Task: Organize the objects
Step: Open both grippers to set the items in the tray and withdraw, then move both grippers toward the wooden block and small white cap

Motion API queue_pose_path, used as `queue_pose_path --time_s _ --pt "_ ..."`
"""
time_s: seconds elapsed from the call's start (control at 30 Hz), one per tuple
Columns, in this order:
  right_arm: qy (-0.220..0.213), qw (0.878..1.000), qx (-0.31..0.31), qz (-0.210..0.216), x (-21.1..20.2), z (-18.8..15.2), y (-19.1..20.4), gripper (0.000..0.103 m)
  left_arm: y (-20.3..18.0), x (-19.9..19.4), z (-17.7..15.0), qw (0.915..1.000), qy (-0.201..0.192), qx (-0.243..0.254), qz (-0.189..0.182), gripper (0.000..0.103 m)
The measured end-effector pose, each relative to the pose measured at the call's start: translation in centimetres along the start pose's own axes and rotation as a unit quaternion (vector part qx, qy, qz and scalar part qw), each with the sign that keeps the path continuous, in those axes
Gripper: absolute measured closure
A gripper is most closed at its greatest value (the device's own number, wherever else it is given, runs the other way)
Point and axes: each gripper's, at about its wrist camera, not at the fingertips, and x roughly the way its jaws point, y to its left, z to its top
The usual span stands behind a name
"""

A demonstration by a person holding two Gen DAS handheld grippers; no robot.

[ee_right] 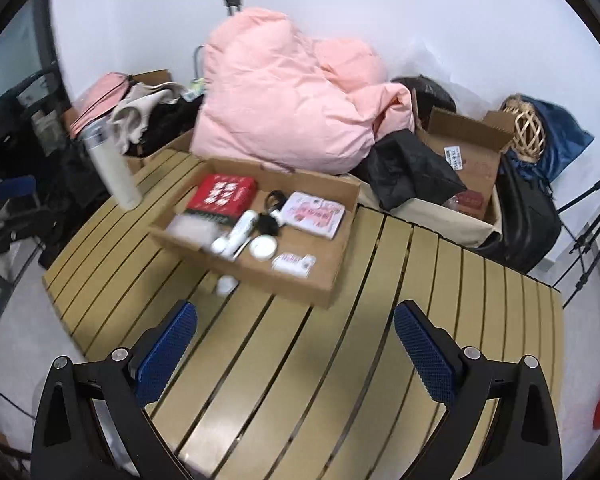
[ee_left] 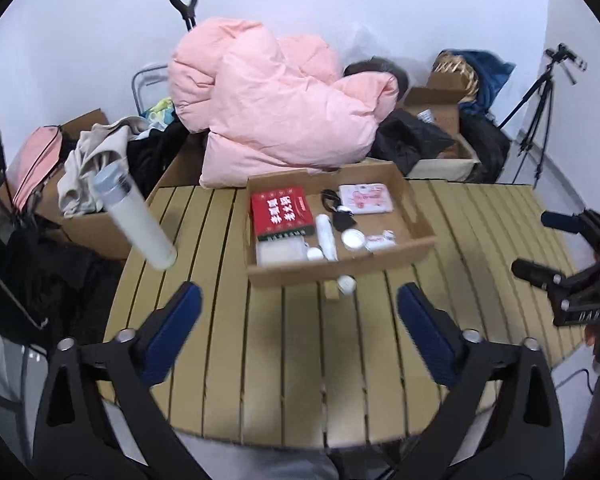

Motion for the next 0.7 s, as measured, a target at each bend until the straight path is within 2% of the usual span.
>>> queue_pose_path --time_s 0.1,0.17,0.23,0.33,0.43,0.5,0.6,0.7 --pt "-0.031 0.999 -0.017 0.032 -4.6 -4.8 3.1 0.002 -0.6 -4.0 -5.3 0.9988 -0.036 0.017 0.029 0.000" --pt "-0.044 0.998 -0.025 0.047 -6.5 -8.3 4.9 0.002 -0.8 -5.8 -8.4 0.9986 -0.043 0.019 0.024 0.000" --pt "-0.050 0.997 -0.032 0.056 -7.9 -12.1 6.8 0.002 -0.6 -7.4 -11.9 0.9989 -0.046 -0.001 0.008 0.000" --pt "-0.043 0.997 -0.014 0.070 -8.0 -16.5 8.3 0.002 -0.5 -7.9 -15.6 0.9992 -0.029 -0.025 0.008 0.000" --pt "-0.041 0.996 0.006 0.079 -7.7 -19.5 9.3 0.002 -1.2 -7.4 -17.3 0.9997 -0.021 0.000 0.016 0.000" --pt "-0.043 0.997 0.000 0.068 -7.7 -20.2 9.7 0.002 -1.6 -6.9 -17.4 0.9991 -0.018 0.010 0.037 0.000" --pt "-0.042 0.998 -0.002 0.039 -7.1 -19.7 9.5 0.002 -1.2 -6.2 -17.1 0.9994 -0.025 -0.003 0.025 0.000" --pt "-0.041 0.999 0.017 0.032 -6.2 -19.4 9.0 0.002 -0.7 -4.5 -17.0 0.9994 -0.030 -0.014 0.013 0.000"
